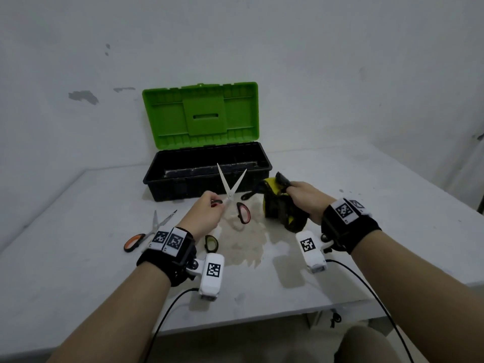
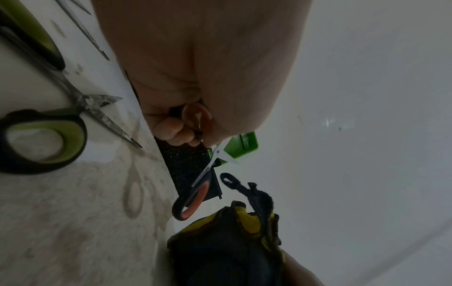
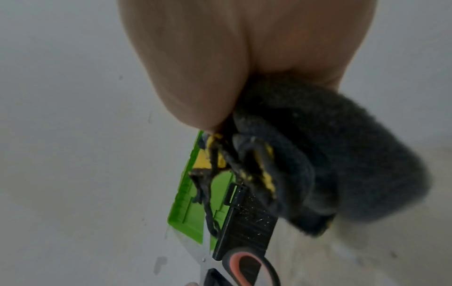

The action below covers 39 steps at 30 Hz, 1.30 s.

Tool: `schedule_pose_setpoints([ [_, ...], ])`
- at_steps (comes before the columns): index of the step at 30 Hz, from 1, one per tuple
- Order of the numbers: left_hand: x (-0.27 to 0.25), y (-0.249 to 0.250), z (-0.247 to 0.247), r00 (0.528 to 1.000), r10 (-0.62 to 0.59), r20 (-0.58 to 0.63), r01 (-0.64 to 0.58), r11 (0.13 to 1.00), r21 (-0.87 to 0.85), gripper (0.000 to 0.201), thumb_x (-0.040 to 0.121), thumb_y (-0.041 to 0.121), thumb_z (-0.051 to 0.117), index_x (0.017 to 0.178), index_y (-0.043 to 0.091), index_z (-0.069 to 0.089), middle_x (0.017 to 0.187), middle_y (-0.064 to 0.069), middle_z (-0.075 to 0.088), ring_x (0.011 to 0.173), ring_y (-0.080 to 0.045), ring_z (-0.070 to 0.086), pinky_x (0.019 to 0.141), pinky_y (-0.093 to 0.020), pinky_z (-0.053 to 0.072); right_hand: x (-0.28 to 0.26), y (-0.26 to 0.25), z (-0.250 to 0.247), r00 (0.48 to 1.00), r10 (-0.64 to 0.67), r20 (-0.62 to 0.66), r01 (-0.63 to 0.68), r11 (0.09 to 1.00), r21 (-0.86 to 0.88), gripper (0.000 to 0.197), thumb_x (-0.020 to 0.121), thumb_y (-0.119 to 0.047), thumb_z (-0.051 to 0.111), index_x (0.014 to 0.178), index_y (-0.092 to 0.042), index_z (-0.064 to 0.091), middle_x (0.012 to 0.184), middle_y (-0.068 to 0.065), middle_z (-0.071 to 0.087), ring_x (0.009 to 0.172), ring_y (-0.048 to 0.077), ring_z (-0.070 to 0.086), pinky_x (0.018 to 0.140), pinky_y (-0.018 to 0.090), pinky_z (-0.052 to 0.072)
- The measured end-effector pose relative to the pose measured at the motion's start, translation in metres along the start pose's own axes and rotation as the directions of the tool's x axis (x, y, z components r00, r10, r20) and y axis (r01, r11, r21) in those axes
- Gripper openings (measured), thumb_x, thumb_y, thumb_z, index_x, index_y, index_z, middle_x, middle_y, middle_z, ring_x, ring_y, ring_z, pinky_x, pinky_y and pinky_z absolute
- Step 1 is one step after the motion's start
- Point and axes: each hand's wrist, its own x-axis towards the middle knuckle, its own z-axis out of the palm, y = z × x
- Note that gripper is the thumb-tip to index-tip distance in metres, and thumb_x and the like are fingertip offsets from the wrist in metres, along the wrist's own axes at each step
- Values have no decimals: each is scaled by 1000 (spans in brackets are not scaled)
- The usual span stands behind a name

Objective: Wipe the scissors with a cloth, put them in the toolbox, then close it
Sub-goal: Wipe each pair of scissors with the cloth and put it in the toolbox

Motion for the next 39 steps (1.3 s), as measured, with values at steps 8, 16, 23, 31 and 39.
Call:
schedule_pose_setpoints([
  [8,17,2,1,999,43,-1,-42,990,-132,4,99,29,53,102,27,55,78,1,56,66,-17,47,63,-36,39,18,1,11,998,-37,-48,52,929,366,33,94,-40,61,114,-14,65,99,10,73,86,27,71,82,44,59],
  [16,21,-10,2,999,48,-20,-50,989,-141,2,101,27,51,103,27,52,76,-1,53,67,-17,46,64,-36,38,27,6,15,979,-203,6,199,951,-237,45,103,-36,40,90,-1,65,83,9,66,77,20,59,76,35,47],
  [23,12,-3,6,999,33,25,-28,979,-201,9,102,16,50,104,23,53,75,-3,51,67,-18,46,61,-31,37,26,6,15,995,-47,-93,41,997,-57,40,103,-30,42,89,-2,66,86,14,69,83,28,64,81,36,49],
  [31,6,-7,6,996,-18,86,51,915,-401,7,100,5,48,98,10,53,76,-5,48,57,-12,41,50,-22,30,19,10,24,980,-153,-125,167,980,112,8,98,-15,51,99,-14,59,94,12,69,84,25,65,80,41,54],
  [39,0,-7,9,993,-9,118,67,866,-496,8,100,3,47,100,9,52,80,-9,51,55,-11,43,47,-22,29,23,25,22,985,-141,-95,157,967,202,30,100,-42,46,107,-18,63,100,16,71,90,26,69,86,48,56],
])
